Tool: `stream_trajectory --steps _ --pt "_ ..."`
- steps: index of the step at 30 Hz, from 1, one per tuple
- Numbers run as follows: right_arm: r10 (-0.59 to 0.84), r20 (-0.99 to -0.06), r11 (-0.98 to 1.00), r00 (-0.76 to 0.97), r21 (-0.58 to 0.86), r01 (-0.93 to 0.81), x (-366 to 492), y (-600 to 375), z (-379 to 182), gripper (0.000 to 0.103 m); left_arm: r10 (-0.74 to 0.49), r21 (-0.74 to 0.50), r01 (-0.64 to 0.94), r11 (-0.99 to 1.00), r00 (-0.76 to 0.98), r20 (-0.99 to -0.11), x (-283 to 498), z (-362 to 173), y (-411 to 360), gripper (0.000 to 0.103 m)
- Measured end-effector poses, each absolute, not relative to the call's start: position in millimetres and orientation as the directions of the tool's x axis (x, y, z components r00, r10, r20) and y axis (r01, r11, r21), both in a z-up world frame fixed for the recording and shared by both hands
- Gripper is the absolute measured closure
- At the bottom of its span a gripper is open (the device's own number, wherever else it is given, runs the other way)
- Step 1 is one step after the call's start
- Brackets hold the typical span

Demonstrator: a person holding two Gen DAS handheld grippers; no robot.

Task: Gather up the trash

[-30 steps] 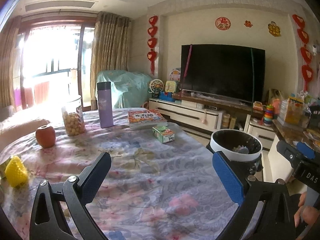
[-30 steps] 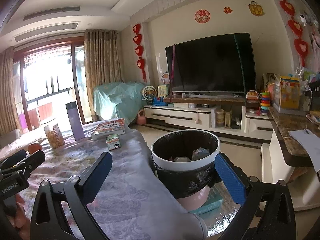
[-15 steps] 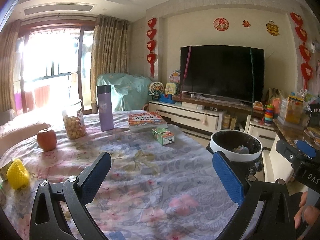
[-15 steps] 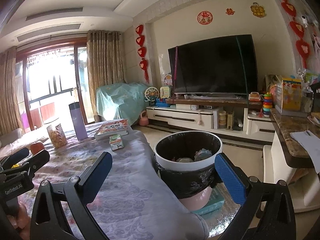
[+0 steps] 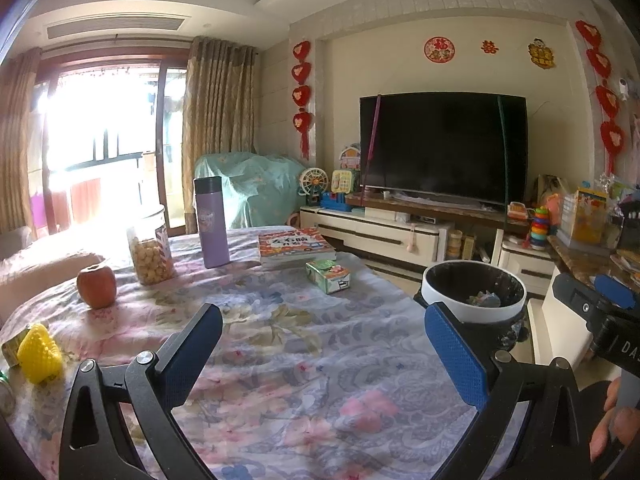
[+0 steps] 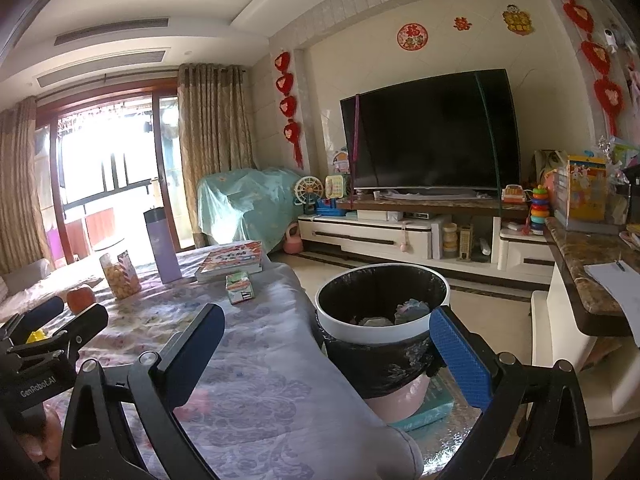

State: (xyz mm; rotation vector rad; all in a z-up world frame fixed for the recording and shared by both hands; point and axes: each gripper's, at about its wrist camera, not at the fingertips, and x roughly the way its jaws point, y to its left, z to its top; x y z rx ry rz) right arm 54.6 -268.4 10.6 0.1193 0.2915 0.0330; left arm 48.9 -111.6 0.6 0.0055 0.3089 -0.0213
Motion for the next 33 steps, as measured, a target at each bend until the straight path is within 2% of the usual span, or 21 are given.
stream_trajectory --steps 33 --pt "0.057 -0.281 0.992 0.958 0.127 -0.022 54.5 -264.1 11.8 0.0 -0.029 0.0 0.031 1.0 0.951 -0.308 51.9 -3.0 -111.4 0.001"
